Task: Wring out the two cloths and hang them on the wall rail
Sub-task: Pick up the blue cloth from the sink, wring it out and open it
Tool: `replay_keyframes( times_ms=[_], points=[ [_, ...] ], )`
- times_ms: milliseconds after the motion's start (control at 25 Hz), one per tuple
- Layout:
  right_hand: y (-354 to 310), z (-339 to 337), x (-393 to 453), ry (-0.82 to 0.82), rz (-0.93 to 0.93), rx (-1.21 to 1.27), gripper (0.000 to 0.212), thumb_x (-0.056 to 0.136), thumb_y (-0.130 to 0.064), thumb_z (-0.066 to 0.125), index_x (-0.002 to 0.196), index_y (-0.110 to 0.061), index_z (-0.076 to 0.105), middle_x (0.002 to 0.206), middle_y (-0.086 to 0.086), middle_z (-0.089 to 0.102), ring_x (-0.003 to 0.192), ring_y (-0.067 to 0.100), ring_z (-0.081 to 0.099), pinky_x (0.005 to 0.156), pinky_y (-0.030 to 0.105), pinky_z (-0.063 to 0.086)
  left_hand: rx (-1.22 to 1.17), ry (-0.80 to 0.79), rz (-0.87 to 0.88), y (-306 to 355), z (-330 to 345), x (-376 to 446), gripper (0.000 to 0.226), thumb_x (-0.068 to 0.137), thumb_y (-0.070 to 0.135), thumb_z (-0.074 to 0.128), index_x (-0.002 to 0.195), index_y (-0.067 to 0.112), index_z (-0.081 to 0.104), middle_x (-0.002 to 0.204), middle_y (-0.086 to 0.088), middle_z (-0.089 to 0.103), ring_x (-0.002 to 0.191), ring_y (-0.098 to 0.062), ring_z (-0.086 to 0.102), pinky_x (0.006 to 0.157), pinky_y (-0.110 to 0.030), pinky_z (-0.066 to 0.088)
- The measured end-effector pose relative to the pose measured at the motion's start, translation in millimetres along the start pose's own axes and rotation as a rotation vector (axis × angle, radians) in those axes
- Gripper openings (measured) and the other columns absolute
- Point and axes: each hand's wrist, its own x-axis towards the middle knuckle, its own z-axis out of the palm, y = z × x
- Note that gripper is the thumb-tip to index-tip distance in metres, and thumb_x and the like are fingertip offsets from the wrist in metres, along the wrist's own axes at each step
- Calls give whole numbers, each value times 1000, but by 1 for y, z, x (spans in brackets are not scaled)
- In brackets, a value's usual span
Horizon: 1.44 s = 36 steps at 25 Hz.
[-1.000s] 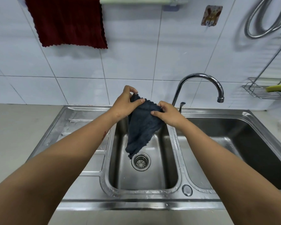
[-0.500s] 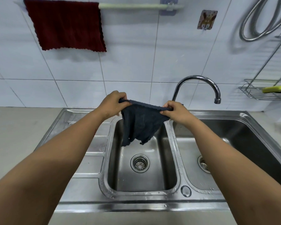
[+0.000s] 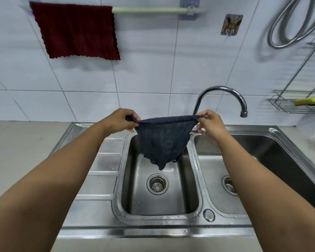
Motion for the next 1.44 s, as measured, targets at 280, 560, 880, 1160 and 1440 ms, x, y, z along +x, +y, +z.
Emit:
replay_keyframes(
  times_ms=[280, 560, 880, 1160, 1440],
  points=[
    [-2, -6, -5, 21, 15, 28, 20, 98, -12, 46, 83, -17, 57, 85, 5, 59, 57, 16, 50, 54, 28, 44, -42, 340, -76, 3, 4, 1, 6, 93, 9, 59, 97, 7, 62, 76, -15, 65, 54, -18, 66, 66, -29, 61],
    [-35, 3, -15, 582, -494, -204, 18, 95, -21, 46, 98, -13, 61, 104, 9, 56, 86, 22, 54, 78, 29, 40, 118, 738, 304, 39, -6, -4, 12, 95, 19, 54, 94, 9, 60, 95, -6, 55, 67, -20, 60, 69, -30, 49],
    [-19, 10, -22, 338, -221, -573, 18, 98, -25, 40, 105, -17, 54, 98, 9, 65, 85, 30, 56, 69, 33, 37, 534, 506, 34, 29, 0, -3, 18, 95, 33, 51, 86, 17, 53, 91, -9, 63, 84, -34, 56, 66, -34, 40],
    [-19, 10, -18, 422, -291, -401, 13, 95, -29, 40, 89, -21, 48, 86, 9, 69, 78, 35, 62, 73, 41, 50, 469, 679, 69, 30, 5, -13, 26, 98, 38, 44, 92, 14, 51, 80, -11, 65, 73, -37, 55, 61, -37, 42],
    [-23, 8, -9, 378, -203, -428, 13, 90, -34, 38, 85, -24, 45, 82, 5, 71, 77, 36, 67, 78, 44, 52, 458, 649, -91, 26, -7, -2, 29, 98, 43, 41, 92, 15, 47, 82, -12, 68, 75, -36, 61, 64, -37, 48]
  ],
)
